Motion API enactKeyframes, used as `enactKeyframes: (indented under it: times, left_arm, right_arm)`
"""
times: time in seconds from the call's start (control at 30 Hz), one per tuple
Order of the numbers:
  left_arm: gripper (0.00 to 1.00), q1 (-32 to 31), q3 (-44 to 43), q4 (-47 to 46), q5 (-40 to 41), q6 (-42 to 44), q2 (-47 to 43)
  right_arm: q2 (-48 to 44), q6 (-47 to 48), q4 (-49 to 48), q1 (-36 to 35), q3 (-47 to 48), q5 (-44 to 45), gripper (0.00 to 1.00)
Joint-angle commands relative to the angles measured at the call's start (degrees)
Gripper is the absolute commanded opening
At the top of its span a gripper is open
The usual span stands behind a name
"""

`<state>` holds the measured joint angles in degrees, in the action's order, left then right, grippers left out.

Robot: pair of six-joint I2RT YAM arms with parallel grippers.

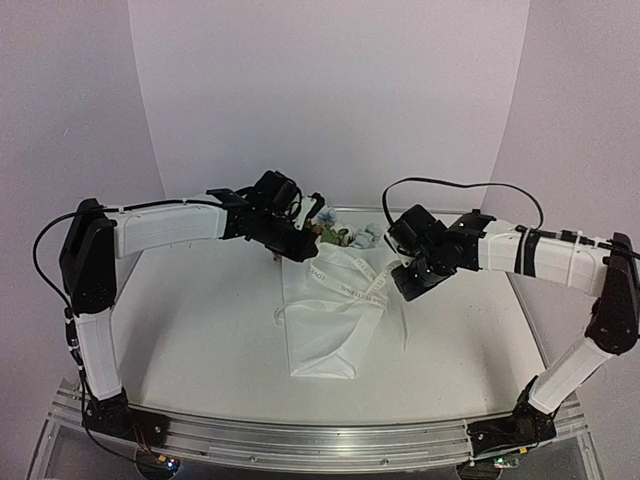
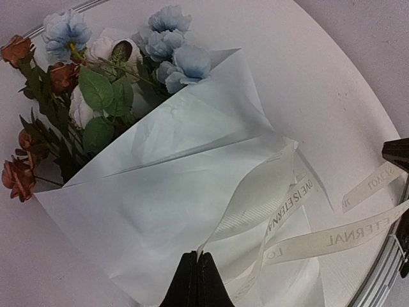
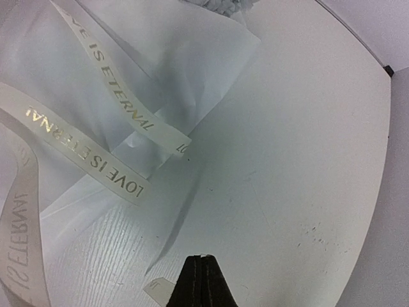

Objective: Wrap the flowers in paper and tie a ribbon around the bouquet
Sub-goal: Cross the ribbon over the folded bouquet.

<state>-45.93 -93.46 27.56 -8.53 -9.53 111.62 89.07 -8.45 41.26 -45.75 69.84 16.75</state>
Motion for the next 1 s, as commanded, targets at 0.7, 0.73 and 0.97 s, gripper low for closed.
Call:
enactKeyframes:
  times: [0.7, 0.73, 0.97]
  left_arm:
    - [0.57, 8.66, 35.65, -28.20, -2.22, -29.04, -17.63]
    - [0.58, 8.66, 32.76, -26.02, -4.22, -25.65, -15.72]
    - [0.60, 8.61, 11.61, -3.17, -5.41, -4.72, -1.19]
  right_arm:
    - [12.86, -2.39, 1.25, 5.41, 10.36, -8.96, 0.00]
    - [12.85, -2.31, 1.27, 5.41, 10.44, -9.14, 0.00]
    - [13.03, -1.82, 1.19, 5.41, 10.87, -9.35, 0.00]
